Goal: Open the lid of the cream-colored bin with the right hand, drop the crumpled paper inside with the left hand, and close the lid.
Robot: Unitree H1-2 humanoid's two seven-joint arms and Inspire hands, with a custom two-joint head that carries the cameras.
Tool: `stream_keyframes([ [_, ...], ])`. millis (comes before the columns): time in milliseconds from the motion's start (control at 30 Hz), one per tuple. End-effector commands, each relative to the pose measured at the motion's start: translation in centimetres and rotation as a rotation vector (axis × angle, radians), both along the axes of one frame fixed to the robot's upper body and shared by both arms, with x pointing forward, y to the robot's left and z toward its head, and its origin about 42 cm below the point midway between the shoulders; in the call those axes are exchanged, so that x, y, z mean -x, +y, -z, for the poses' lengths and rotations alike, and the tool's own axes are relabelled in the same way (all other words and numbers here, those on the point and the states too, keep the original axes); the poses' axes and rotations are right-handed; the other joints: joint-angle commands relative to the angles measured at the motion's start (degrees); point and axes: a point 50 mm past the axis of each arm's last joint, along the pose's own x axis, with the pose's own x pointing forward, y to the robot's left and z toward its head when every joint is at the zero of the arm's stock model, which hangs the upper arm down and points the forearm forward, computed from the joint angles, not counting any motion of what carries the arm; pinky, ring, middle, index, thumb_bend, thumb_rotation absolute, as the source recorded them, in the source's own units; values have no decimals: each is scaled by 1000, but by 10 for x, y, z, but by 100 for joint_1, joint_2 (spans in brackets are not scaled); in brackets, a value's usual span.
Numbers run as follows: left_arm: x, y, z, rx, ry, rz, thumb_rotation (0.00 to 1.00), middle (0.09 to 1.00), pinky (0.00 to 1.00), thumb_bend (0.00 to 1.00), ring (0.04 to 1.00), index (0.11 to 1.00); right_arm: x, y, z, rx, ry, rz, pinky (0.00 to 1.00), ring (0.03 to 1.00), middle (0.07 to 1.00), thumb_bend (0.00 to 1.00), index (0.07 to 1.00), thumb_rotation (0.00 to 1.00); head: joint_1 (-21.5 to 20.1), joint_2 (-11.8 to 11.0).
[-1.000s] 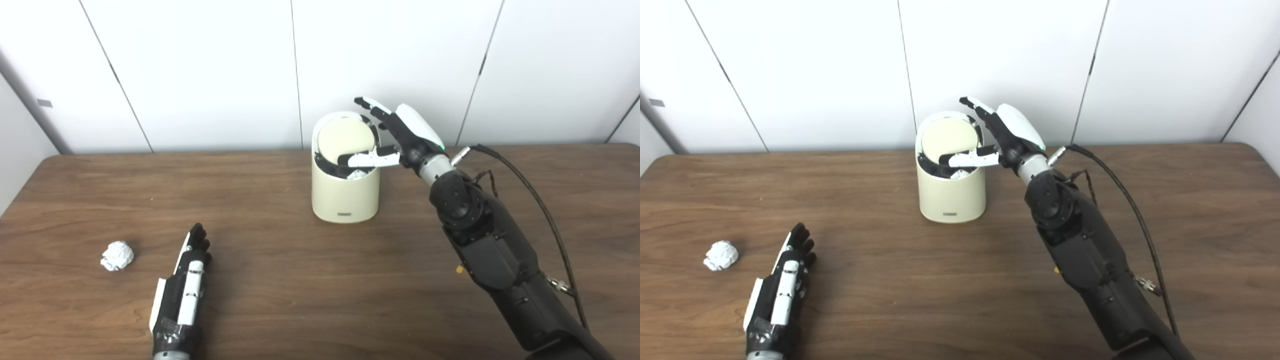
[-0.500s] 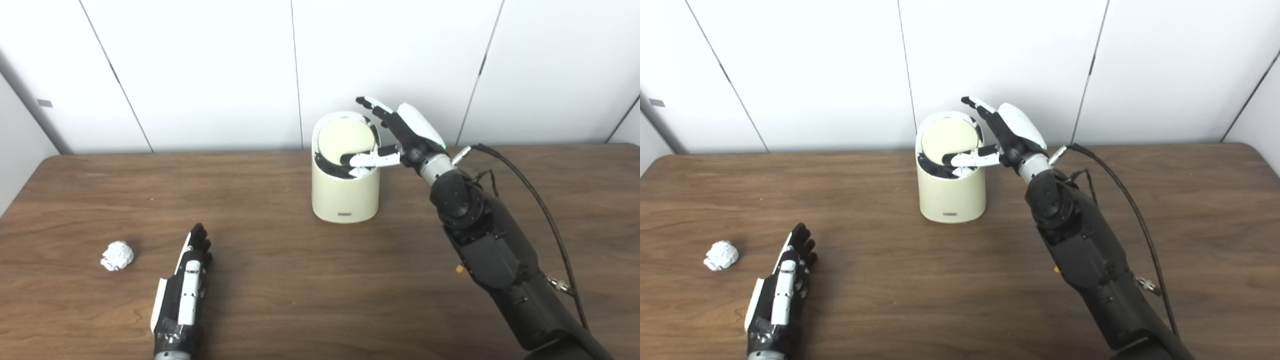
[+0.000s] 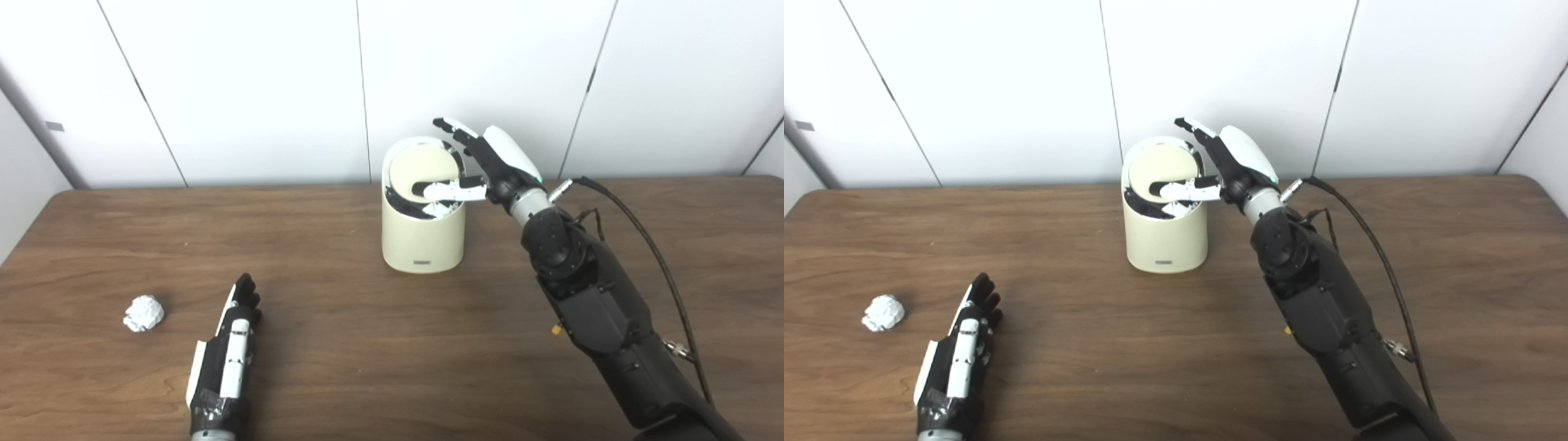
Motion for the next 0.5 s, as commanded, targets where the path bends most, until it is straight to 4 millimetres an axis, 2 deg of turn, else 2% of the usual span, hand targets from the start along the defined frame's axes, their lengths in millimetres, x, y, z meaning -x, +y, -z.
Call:
stream_keyframes([
  [0, 3, -3, -1, 3, -13, 13, 868, 1000, 1000, 302, 1000, 1000, -6, 6, -34, -28, -111, 2, 854, 918, 925, 587, 902, 498, -5, 3],
  [333, 3, -4, -2, 17, -10, 15, 868, 1000, 1000, 310, 1000, 1000, -8, 9, -34, -38, -109, 11, 851, 916, 926, 598, 904, 488, 1, 25],
  [467, 4, -4, -2, 13, -10, 15, 872, 1000, 1000, 309, 1000, 1000, -9, 7, -34, -25, -113, 11, 851, 916, 926, 632, 905, 421, 8, 38],
])
